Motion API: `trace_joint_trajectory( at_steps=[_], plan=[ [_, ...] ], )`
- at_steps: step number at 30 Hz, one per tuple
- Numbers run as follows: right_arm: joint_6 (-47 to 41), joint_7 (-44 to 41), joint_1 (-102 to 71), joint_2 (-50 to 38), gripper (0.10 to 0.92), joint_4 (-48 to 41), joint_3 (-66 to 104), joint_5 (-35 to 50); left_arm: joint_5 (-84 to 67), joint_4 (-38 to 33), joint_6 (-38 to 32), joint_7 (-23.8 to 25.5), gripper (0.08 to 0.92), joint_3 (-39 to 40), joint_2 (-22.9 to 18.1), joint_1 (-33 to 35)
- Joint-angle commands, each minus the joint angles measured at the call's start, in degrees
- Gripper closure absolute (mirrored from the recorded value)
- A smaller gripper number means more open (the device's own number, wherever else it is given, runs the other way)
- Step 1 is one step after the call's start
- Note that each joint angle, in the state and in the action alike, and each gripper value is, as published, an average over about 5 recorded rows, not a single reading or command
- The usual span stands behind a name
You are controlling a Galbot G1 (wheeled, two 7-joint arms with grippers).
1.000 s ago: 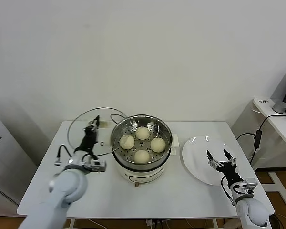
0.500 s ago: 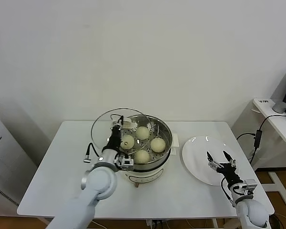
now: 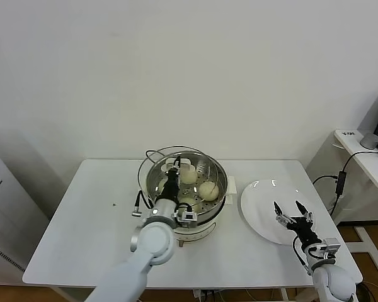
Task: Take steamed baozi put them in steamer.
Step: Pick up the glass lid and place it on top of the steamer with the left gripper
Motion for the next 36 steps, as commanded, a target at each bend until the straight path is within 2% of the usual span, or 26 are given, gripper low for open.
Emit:
trace_joint_trajectory(
  at_steps=[1,29,36],
  plan=[
    [0.11,-0.09,0.02,0.05,0.203,-0.33,0.08,-0.01,1.96,1.38,0.51,0.47,0.895,1.17,-3.39,-0.29],
    [0.57,-0.89,0.30,0.04,0.203,-1.07,1.73,0.04,2.59,3.47,0.47,0.08,0.895,0.72,-4.99,1.31],
    [0.91,-1.22,-0.12,0.12,0.203,-1.17,2.23,0.11,2.14,4.13,0.35,-2.07,0.895,0.26,-5.22,1.58]
  ],
)
